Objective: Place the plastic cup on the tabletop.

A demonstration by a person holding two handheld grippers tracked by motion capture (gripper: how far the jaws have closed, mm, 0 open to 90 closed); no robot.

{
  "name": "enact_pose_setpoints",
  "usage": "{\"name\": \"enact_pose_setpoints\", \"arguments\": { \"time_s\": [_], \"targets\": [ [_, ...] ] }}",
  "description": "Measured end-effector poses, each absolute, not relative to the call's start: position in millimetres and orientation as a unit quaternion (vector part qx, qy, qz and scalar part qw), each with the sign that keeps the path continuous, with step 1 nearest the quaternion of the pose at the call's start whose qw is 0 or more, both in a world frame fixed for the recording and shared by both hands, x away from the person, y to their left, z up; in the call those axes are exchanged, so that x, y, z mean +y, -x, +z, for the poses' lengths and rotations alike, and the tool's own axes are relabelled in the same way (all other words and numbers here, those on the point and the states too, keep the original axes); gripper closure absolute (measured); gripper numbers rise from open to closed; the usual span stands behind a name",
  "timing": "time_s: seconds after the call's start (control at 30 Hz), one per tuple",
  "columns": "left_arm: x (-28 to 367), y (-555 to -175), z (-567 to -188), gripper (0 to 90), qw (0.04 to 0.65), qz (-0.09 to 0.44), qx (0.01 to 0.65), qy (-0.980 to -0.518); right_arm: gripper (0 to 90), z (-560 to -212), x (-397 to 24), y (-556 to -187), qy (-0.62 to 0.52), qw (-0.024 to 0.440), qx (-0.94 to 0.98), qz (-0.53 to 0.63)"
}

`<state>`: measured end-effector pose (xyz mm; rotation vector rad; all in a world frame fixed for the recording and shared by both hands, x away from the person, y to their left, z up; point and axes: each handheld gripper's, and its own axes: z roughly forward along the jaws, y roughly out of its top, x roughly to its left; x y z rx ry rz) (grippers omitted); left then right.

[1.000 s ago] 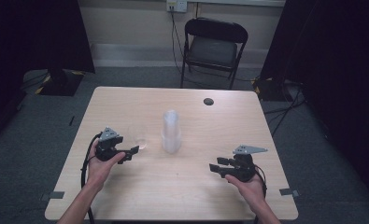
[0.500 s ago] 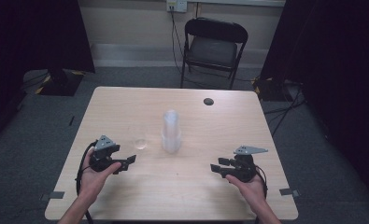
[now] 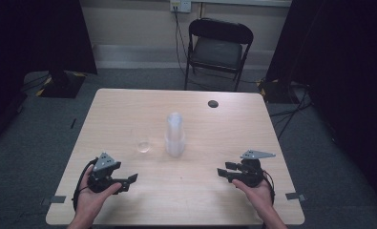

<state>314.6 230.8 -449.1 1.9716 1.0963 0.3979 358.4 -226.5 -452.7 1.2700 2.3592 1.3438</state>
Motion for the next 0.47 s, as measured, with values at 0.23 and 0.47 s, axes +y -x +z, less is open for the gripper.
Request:
{"name": "enact_pose_setpoints", "arguments": {
  "time_s": [0.23,0.47],
  "targets": [
    [237,-308,-464,19.6,0.410,0.151,0.446,-0.781,48.3,-455,-226,-357,-0.423,0.082,0.788,0.440],
    [235,-308,-467,19.6,0.406,0.153,0.438,-0.788,43.0,-460,-226,-354,-0.426,0.096,0.789,0.432]
  ]
}}
